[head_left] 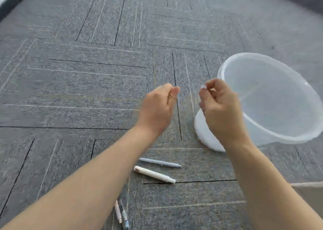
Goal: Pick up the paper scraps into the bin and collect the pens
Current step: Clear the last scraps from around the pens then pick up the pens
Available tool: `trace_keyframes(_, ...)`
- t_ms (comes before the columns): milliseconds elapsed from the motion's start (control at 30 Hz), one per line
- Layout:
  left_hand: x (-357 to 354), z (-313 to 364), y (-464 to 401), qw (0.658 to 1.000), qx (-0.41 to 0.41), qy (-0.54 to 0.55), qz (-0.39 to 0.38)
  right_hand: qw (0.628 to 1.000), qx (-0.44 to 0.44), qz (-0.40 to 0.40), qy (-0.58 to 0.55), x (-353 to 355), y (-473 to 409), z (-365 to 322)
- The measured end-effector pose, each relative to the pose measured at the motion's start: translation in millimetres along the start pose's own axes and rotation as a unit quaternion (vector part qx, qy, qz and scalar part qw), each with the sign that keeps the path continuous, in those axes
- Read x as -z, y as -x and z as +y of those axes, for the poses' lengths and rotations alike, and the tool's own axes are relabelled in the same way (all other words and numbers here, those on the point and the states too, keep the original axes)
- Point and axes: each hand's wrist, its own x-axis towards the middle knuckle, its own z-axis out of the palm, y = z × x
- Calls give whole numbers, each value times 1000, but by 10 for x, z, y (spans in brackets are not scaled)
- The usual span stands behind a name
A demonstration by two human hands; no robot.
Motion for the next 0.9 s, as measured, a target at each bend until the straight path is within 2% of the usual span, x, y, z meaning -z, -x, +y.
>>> trace_keyframes(133,-321,858,-560,994,-67,89,10,989,6,117,85,728,-298,-126)
trace_keyframes(233,-649,1307,-810,988,-89,124,-25,976,-69,146,144,1140,-426,53)
trace_keyframes(300,-865,1458,-904,984,-82,130,-91,971,-138,130,143,1308,-434,197)
trace_keyframes(400,-1096,1487,-960,963,-16,59,-261,964,-214,92,131,1436,-361,346)
trace_keyframes(467,-1132,1424,-970,953,-1,76,-292,961,-223,86,137,1471,-328,372)
trace_keyframes(567,-1010,1348,-916,954,9,210,-213,964,-177,152,127,1448,-308,269)
trace_keyframes(633,-837,1269,-873,970,-22,210,-118,973,-107,188,81,1322,-297,72)
trace_keyframes(667,-744,1196,-851,977,-45,194,-75,980,-69,181,46,1220,-281,-50)
trace_keyframes(733,-561,945,-805,985,-61,163,-3,992,-4,124,-19,948,-216,-267)
trace_keyframes(800,-394,541,-675,993,-20,107,51,997,29,31,-69,587,-118,-351)
trace_keyframes(833,-311,298,-550,996,17,65,66,997,32,-16,-69,383,-54,-330)
trace_keyframes(900,-154,-225,-164,993,96,-39,49,992,29,-119,3,-63,97,-89)
